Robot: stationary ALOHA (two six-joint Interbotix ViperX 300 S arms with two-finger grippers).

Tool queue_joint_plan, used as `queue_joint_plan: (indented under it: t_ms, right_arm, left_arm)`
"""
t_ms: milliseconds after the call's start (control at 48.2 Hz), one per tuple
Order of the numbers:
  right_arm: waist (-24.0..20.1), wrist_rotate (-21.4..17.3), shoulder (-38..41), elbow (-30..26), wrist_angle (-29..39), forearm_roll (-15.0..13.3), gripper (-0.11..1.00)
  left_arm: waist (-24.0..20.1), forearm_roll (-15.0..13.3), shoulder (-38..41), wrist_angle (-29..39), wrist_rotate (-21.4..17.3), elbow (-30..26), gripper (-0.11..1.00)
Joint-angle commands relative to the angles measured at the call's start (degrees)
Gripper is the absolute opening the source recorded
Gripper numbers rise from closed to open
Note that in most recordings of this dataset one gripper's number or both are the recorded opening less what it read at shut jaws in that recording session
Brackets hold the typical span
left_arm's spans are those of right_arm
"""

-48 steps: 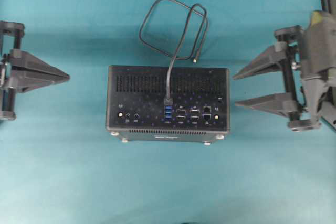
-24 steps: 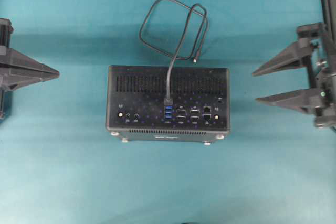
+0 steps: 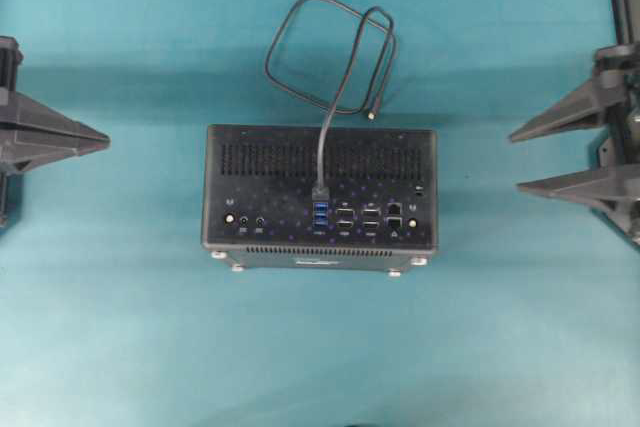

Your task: Insert the USB into the PC box with both arms.

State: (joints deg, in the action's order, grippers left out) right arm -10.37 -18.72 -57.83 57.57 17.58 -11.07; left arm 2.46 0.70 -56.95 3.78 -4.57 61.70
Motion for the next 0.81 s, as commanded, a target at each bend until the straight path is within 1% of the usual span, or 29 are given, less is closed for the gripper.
queue_joint_plan:
  t_ms: [0,166,435,580,788]
  right_arm:
    - [0.18,0.0,-1.23,0.18,-0.53,0.0,0.66]
    - [0.62,0.0,-4.57,2.2,-0.44,0.0,0.66]
    - [2.02,-0.09,-9.4,5.98,-0.7,0.09,0.66]
    - [2.11,-0.09,-10.46,7.12,-0.7,0.18,0.66]
    - [2.11,-0.18,-10.55,7.29,-0.7,0.18,0.66]
  left_arm:
    - [0.09,0.18,-0.44,-0.62,0.0,-0.53,0.0]
    - [0.0,0.18,-1.67,-0.53,0.09,0.26,0.0]
    - [0.09,0.26,-4.13,-0.53,2.55,2.81,0.0]
    - [0.09,0.18,-6.15,-0.35,2.81,4.13,0.0]
    - [0.0,0.18,-6.15,0.0,2.81,4.31,0.0]
